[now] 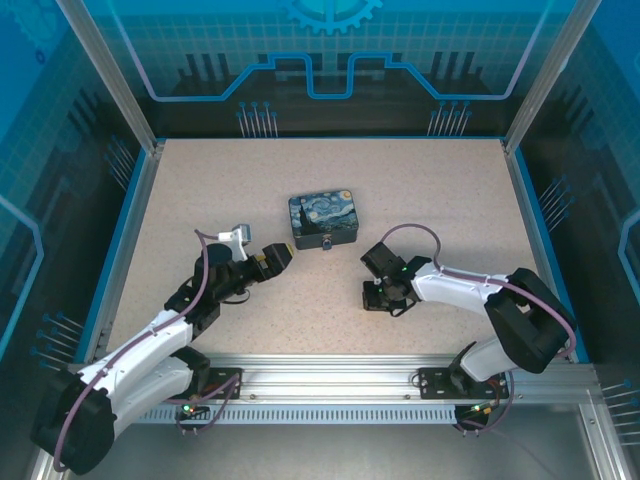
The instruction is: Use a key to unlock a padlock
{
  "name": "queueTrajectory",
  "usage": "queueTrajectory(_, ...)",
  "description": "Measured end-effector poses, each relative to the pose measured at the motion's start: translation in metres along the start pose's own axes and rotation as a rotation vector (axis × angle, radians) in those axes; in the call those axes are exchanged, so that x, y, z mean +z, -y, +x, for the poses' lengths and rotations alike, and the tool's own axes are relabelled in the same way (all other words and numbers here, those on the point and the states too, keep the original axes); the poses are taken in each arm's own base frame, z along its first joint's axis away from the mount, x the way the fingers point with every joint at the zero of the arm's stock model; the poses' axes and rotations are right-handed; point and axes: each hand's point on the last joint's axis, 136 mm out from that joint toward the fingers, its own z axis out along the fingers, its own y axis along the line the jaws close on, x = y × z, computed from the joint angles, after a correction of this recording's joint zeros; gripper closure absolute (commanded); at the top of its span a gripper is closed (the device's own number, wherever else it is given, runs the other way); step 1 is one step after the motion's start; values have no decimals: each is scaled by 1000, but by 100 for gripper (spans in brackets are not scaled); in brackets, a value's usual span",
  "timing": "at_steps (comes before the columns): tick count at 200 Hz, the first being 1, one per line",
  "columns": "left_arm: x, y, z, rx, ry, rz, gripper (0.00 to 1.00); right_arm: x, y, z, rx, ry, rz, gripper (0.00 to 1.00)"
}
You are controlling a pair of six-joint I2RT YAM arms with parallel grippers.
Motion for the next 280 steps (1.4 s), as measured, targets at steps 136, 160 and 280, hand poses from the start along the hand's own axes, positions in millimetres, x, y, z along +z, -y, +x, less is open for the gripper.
queueTrajectory(136, -6, 31, 7, 33, -60, 151, 31, -68, -77, -32, -327, 279, -399, 98)
queueTrajectory(160, -11, 56, 6, 58, -71, 271, 46, -108, -107, -41, -452, 405, -553, 97)
queueTrajectory(280, -6, 125, 25, 154, -171, 615, 64, -182, -169, -28, -721, 507, -879, 96)
